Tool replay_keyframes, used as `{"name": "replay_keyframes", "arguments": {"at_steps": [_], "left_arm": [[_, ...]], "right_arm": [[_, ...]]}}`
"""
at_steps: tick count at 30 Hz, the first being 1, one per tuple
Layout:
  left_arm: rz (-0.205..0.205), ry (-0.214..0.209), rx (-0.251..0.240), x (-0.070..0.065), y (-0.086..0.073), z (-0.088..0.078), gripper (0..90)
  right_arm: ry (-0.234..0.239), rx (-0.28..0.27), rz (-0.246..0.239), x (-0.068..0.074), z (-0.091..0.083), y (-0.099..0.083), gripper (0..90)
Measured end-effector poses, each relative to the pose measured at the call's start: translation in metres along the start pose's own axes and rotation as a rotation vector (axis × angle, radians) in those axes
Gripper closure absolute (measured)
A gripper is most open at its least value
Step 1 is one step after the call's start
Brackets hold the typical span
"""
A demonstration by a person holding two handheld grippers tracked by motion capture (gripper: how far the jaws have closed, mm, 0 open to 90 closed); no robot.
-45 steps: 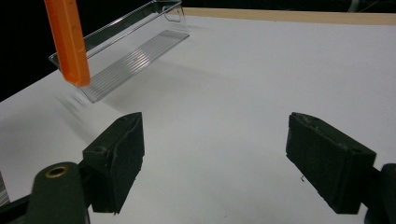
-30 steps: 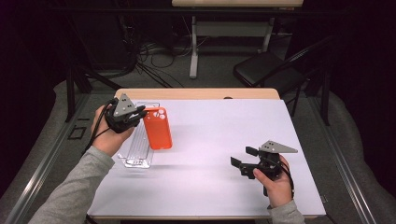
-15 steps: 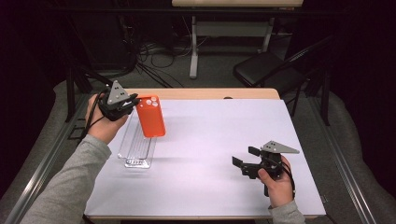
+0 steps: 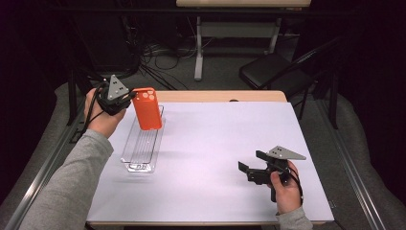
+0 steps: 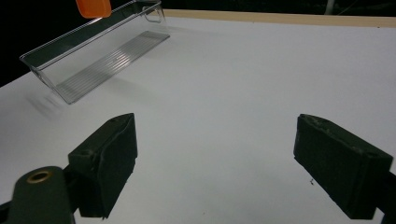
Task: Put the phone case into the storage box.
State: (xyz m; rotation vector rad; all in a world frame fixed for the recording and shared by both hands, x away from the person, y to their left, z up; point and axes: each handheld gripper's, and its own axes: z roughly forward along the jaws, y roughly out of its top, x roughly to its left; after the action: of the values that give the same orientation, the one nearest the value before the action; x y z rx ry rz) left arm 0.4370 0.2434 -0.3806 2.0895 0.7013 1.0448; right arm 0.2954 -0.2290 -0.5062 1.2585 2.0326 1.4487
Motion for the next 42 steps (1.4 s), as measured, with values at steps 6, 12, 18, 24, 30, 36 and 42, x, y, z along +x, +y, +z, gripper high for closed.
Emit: {"name": "replay_keyframes", "arguments": {"at_steps": [6,12,18,24,30,36,42], "left_arm": [[0.003,0.008,-0.016,0.006,-0.004,0.009,80.5],[0.005,0.004,-0.027,0.013,-0.009,0.017,80.5],[0.016,0.017,-0.029,0.019,-0.015,0.026,80.5],[0.036,0.027,-0.048,0.023,-0.019,0.037,80.5],[0.059,0.039,-0.049,0.025,-0.023,0.049,80.5],[0.071,0.054,-0.031,0.027,-0.029,0.060,80.4],[0.082,0.062,-0.034,0.025,-0.033,0.069,80.4]], "right_arm": [[-0.013,0.001,-0.013,0.000,0.000,-0.001,13.2],[-0.016,-0.005,-0.008,0.000,0.000,-0.002,13.2],[-0.023,-0.007,-0.006,0.000,-0.001,-0.002,13.2],[-0.031,-0.014,-0.003,0.000,-0.003,-0.002,13.2],[-0.034,-0.019,-0.003,0.001,-0.003,-0.002,13.2],[-0.039,-0.025,-0.005,0.001,-0.004,-0.002,13.2],[-0.043,-0.029,0.002,-0.001,-0.005,-0.003,13.2]]}}
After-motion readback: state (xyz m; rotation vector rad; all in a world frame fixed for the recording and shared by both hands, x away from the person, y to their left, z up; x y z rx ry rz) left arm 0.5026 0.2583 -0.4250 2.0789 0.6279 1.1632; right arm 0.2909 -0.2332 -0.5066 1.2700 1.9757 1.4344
